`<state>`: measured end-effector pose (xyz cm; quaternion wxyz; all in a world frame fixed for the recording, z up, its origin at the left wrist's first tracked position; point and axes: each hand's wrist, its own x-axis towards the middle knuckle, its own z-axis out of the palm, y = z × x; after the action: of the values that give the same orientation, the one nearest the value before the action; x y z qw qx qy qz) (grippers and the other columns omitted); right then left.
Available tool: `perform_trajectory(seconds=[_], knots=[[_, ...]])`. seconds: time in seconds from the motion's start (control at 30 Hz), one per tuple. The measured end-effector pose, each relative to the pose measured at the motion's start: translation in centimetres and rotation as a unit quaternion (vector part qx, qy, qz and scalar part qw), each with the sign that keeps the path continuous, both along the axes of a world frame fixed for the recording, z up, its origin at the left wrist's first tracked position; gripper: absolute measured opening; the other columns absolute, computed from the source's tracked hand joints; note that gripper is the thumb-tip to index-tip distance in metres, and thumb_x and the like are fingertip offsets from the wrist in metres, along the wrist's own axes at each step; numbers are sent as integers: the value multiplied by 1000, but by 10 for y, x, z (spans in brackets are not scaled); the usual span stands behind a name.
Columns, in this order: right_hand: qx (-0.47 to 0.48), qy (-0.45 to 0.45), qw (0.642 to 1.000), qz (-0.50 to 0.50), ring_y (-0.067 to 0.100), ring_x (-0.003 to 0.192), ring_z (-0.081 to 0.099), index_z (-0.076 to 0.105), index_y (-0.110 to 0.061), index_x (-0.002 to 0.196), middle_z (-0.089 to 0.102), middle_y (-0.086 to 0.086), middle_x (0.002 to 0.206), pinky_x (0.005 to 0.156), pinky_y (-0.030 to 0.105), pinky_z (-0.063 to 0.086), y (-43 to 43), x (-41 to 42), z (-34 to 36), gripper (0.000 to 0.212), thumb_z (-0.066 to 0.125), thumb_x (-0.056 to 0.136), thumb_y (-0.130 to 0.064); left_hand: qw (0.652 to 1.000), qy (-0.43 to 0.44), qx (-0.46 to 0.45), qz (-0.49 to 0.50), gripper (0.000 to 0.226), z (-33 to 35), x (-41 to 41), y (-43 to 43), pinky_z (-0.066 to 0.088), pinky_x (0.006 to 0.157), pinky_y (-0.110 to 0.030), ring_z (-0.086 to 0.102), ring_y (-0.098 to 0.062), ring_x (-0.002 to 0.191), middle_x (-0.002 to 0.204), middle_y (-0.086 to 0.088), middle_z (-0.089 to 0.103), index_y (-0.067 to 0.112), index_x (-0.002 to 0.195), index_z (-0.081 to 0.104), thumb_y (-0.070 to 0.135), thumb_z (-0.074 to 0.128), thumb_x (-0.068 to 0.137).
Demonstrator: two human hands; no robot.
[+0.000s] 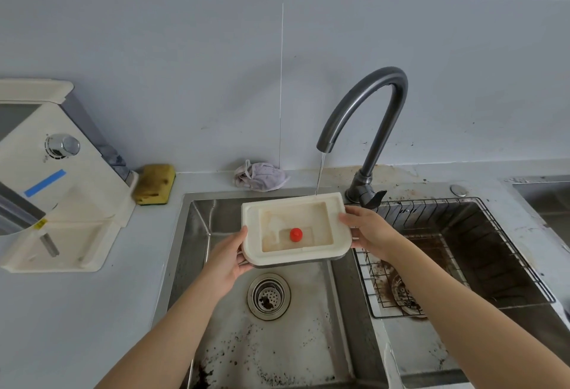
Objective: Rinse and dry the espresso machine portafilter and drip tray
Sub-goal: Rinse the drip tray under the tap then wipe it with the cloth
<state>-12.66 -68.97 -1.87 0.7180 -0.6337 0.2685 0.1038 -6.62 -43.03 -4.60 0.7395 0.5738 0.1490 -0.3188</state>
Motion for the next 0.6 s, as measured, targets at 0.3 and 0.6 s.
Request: perform_trajectory(seconds=[0.3, 0.6], knots=[[-14, -6, 1000, -26, 26, 94, 63, 49, -12, 122, 64, 7, 102, 76, 38, 54, -12, -11, 1, 28, 47, 94, -12, 1000, -1, -4, -24, 27, 7, 2, -15, 48, 83, -43, 63, -25, 91, 102, -13, 64, 5, 114, 54, 22, 49, 93], [-22, -7, 998, -50, 33, 105, 60, 49, -12, 124, 61, 12, 115, 80, 44, 53, -22, -21, 1, 30, 46, 94, -13, 998, -11, -4, -57, 30, 8, 2, -29, 47, 90, -46, 62, -26, 90, 100, -12, 64, 5, 119, 53, 22, 48, 94]])
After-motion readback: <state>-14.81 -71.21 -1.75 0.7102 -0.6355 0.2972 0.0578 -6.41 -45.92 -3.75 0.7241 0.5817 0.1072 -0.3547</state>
